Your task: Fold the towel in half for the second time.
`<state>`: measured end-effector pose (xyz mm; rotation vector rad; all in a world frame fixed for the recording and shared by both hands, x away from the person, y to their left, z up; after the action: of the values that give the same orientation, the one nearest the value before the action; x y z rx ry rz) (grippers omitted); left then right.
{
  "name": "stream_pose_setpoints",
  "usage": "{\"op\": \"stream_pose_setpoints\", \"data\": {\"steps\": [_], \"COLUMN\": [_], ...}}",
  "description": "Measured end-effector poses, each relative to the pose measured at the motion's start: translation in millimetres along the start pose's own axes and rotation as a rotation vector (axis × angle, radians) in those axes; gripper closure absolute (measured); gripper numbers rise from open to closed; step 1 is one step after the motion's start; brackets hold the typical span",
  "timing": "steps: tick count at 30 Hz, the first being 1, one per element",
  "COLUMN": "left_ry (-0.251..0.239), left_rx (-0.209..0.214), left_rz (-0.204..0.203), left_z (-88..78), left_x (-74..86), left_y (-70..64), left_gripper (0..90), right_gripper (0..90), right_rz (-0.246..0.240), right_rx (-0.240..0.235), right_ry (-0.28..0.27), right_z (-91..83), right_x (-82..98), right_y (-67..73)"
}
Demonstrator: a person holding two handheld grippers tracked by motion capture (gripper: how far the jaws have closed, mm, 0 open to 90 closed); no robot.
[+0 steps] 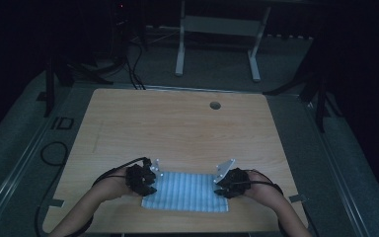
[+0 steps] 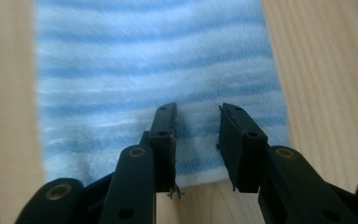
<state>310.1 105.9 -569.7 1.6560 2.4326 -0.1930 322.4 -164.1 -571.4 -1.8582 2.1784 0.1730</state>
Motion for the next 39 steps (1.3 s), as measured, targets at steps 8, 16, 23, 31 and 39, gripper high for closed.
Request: {"op": "stream_pose_setpoints", "data": {"steps": [8, 16, 23, 31, 39], "left_ry": [-0.013, 0.001, 0.000, 0.018, 0.007], "left_rx": [0.008, -0.009, -0.026, -0.051, -0.054], "left_rz": [-0.030, -0.043, -0.070, -0.085, -0.103], "left_z": [5.0, 7.6, 10.0, 11.1, 12.8], "left_x": [-5.5, -17.8, -26.8, -35.1, -40.0], "left_y": [13.0, 28.7, 53.7, 75.7, 91.9], "left_gripper": [64.3, 64.3, 64.3, 64.2, 64.1], "right_gripper": [64.9, 63.5, 62.0, 58.7, 58.3], "right_rz": [0.023, 0.051, 0.058, 0.065, 0.109], "right_rx": [-0.016, 0.003, 0.008, -0.003, -0.003], "right_ry": [0.017, 0.058, 0.115, 0.180, 0.173], "right_z": [5.6, 8.5, 11.9, 15.8, 18.0], "right_x": [-2.9, -6.8, -15.7, -25.0, -27.2], "right_y": [-27.6, -54.6, -76.3, -100.7, -115.3]}}
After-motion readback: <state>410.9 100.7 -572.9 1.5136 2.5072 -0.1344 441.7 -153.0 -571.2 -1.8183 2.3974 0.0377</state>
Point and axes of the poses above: each handheld gripper's, and its own axes: z roughly forward along the jaws, x roughly out of its underside, y roughly to its left, the point moved 6 cm from there along z, roughly forward along the jaws, and after that the axes turned 6 degrees about y, right-handed, at the moved point
